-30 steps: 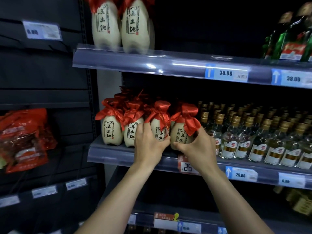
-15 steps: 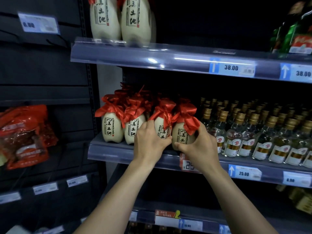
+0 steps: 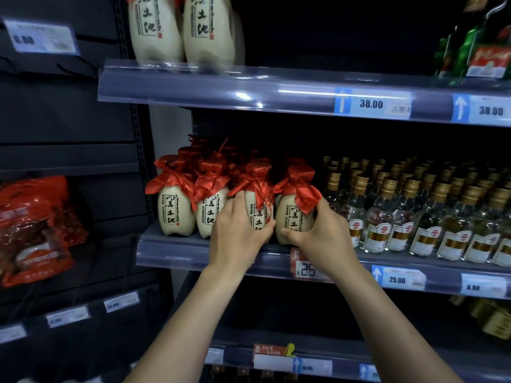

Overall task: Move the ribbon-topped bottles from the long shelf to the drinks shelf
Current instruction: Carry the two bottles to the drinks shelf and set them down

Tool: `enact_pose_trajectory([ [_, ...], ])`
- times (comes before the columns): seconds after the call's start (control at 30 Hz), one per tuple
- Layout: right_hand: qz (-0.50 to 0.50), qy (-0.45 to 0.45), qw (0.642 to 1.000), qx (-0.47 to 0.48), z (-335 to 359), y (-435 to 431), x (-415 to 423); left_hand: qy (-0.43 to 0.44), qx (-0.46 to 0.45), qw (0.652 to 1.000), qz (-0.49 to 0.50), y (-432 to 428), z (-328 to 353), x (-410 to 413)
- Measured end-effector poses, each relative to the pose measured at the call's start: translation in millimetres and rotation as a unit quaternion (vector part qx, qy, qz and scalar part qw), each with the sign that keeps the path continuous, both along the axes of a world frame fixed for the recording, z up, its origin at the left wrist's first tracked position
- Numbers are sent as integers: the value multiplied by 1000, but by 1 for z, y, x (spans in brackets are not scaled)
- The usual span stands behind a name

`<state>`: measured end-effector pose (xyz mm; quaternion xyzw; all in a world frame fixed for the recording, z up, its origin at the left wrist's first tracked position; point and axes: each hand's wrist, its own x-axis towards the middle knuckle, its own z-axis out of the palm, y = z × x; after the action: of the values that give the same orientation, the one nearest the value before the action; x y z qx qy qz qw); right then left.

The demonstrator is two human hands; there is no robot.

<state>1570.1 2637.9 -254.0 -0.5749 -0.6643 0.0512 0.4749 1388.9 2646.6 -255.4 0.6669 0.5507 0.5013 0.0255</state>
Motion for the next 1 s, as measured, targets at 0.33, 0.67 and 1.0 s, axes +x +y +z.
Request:
enact_pose_trajectory([
  [0.33, -27, -38, 999, 27, -1, 4, 0, -3, 12, 1000, -24, 0, -10, 0],
  [0.67, -42, -48, 997, 33, -2, 0, -10, -45, 58, 994, -83, -3, -7, -14],
  [1.0, -91, -42, 995, 22, 1, -2, -10, 224, 82, 965, -105, 26, 100, -48],
])
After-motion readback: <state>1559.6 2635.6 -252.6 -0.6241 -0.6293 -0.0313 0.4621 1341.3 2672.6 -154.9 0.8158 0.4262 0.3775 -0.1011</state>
